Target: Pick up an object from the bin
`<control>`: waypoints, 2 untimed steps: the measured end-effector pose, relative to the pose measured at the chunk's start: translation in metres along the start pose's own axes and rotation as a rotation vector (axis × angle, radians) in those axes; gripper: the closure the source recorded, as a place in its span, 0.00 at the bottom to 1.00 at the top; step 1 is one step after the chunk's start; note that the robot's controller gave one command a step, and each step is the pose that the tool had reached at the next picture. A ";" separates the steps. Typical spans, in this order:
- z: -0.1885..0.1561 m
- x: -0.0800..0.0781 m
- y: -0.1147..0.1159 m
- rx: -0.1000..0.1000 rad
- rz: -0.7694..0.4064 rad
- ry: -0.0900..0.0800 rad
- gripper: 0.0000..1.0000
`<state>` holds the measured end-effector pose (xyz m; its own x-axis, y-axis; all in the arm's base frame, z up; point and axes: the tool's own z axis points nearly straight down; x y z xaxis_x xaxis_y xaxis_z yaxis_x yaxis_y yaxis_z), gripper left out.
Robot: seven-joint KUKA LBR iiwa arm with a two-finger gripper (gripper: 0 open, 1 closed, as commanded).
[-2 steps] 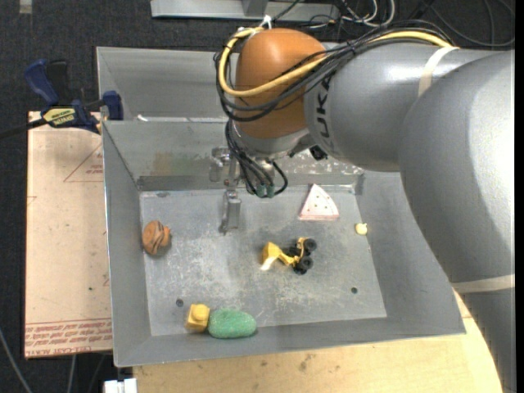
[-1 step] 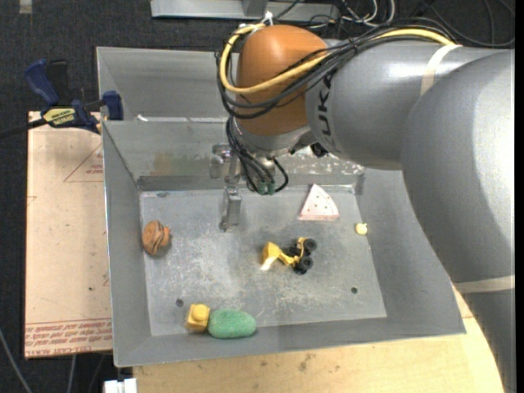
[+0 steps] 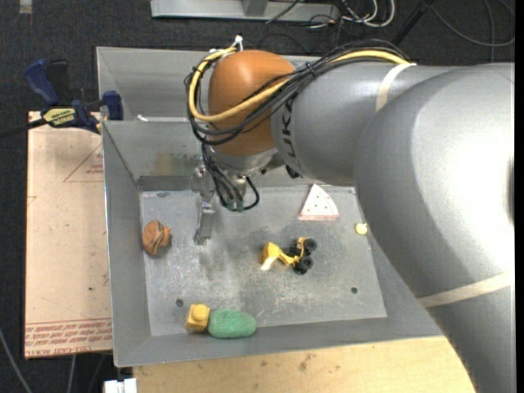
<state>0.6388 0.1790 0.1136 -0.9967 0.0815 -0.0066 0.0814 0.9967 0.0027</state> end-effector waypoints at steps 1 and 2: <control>-0.010 -0.002 0.036 0.003 -0.090 0.010 0.00; -0.021 -0.003 0.055 -0.002 -0.249 -0.005 0.00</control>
Offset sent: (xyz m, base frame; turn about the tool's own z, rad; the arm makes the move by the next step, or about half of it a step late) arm -0.0015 0.0712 -0.0223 -0.3930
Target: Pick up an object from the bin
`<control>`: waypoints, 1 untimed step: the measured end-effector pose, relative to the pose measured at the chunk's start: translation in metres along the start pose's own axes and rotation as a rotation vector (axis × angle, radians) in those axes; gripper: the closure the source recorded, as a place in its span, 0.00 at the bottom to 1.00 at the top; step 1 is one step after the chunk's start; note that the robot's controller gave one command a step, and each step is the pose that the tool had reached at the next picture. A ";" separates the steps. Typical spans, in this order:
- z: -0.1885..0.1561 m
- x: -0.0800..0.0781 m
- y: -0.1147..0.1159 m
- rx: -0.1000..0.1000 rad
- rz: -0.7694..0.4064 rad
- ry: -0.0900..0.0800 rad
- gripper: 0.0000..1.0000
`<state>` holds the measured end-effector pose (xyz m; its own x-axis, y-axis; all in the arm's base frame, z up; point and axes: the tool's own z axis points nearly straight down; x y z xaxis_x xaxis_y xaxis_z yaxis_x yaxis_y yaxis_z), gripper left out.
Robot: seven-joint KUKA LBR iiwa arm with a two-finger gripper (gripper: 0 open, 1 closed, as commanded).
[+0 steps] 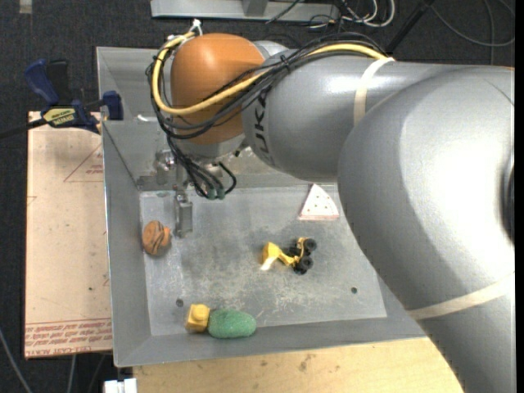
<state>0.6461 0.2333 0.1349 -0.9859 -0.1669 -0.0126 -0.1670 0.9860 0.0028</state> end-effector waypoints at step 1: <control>0.052 0.000 0.013 0.000 -0.241 0.008 0.00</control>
Offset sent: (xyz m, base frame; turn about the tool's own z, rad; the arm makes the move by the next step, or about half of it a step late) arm -0.0153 0.0149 -0.0619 -0.3534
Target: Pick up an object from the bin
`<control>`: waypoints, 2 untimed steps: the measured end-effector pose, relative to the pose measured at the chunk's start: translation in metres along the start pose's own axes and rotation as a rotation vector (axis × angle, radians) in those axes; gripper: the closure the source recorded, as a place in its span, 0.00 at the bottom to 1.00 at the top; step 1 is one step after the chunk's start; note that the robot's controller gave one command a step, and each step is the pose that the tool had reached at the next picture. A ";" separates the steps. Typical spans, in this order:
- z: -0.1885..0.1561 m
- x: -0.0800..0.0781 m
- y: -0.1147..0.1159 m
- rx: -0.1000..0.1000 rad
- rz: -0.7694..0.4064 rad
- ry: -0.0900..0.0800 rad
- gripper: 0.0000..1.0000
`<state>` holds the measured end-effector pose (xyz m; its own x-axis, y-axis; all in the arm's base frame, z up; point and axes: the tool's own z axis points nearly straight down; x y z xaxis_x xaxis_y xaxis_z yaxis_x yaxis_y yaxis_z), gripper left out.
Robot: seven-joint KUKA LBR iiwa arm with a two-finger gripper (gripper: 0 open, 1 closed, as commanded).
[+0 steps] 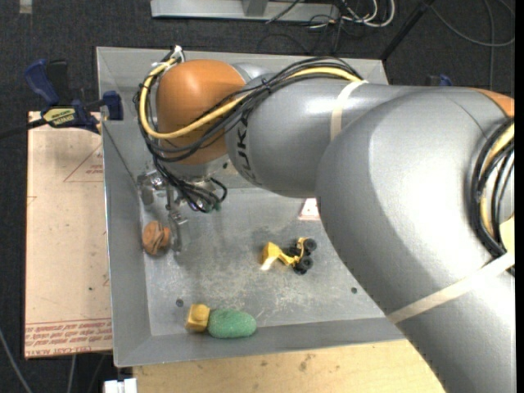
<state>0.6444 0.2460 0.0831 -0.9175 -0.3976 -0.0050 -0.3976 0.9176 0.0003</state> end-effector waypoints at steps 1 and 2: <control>0.025 0.004 0.003 -0.001 -0.041 0.003 0.00; 0.012 0.041 0.017 -0.003 -0.282 0.002 1.00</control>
Offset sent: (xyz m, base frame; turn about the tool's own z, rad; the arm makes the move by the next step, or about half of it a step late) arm -0.0452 -0.0016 -0.0131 -0.2854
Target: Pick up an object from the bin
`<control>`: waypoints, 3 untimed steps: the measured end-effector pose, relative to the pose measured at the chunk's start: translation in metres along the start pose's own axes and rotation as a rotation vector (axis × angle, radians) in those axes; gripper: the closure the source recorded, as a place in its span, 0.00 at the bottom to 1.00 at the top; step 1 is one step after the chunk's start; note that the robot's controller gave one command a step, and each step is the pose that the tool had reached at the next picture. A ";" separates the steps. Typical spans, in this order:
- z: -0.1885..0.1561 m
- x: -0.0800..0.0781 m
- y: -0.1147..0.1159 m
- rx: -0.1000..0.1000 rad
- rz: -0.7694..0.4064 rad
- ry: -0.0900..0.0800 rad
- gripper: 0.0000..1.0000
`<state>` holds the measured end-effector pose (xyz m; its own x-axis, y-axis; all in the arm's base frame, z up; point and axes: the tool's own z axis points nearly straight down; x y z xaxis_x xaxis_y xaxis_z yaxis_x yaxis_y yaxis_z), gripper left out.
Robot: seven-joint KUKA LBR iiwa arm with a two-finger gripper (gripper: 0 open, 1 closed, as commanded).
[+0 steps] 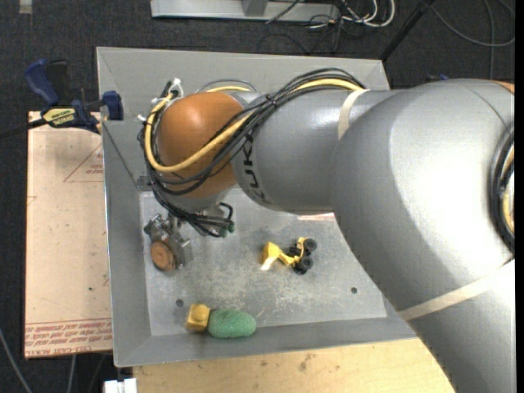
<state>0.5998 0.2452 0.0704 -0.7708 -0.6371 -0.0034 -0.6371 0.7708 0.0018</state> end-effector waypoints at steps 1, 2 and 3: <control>0.000 0.000 0.000 0.000 0.000 0.000 1.00; -0.120 -0.012 -0.035 0.002 0.044 -0.002 1.00; -0.120 -0.012 -0.035 0.001 0.044 -0.001 1.00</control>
Offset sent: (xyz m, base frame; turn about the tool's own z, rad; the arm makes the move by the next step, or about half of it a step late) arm 0.0301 -0.0201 0.1195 0.0402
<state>0.6305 0.2256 0.1901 -0.7978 -0.6030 -0.0046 -0.6030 0.7978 0.0007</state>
